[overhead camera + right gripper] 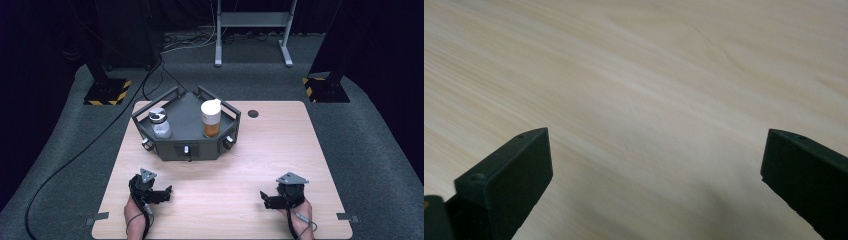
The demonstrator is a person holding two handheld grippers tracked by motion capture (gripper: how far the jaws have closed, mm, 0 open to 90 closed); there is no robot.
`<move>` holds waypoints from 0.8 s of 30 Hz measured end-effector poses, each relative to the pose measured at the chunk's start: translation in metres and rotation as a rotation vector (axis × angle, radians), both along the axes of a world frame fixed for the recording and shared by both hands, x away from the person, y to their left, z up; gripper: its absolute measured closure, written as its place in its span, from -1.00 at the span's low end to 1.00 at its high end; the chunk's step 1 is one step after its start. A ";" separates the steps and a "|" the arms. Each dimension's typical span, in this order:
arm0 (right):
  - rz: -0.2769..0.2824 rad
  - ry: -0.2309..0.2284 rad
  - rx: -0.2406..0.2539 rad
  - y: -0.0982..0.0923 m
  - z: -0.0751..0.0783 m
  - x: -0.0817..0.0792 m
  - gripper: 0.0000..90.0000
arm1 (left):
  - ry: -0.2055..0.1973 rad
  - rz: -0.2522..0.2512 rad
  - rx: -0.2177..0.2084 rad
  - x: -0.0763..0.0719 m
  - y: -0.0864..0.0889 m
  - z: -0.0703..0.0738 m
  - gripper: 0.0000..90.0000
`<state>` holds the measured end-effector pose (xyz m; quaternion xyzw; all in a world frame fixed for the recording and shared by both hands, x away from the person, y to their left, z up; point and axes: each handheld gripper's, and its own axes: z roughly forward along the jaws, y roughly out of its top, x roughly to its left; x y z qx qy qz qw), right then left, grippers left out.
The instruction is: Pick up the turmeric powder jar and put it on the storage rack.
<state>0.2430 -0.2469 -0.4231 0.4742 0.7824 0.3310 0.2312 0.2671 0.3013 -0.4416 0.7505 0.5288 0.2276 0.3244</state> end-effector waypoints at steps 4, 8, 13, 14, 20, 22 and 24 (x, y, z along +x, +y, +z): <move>-0.047 0.001 0.015 -0.010 -0.008 -0.011 -1.00 | 0.000 0.000 0.002 0.000 0.000 0.000 -0.99; -0.058 0.005 0.018 -0.014 -0.013 -0.015 -1.00 | 0.001 -0.002 0.004 0.000 0.000 0.000 -0.99; -0.075 0.008 0.032 -0.017 -0.016 -0.018 -1.00 | 0.000 -0.002 0.004 0.000 0.000 0.000 -0.99; -0.081 0.010 0.034 -0.018 -0.016 -0.018 -1.00 | 0.001 -0.002 0.004 0.000 0.000 0.000 -0.99; -0.087 0.025 0.044 -0.019 -0.015 -0.015 -1.00 | 0.001 -0.002 0.004 0.000 0.000 0.000 -0.99; -0.088 0.026 0.044 -0.019 -0.015 -0.015 -1.00 | 0.000 -0.002 0.003 0.000 0.000 0.000 -0.99; -0.093 0.021 0.046 -0.019 -0.016 -0.016 -1.00 | 0.000 -0.002 0.003 0.000 0.000 0.000 -0.99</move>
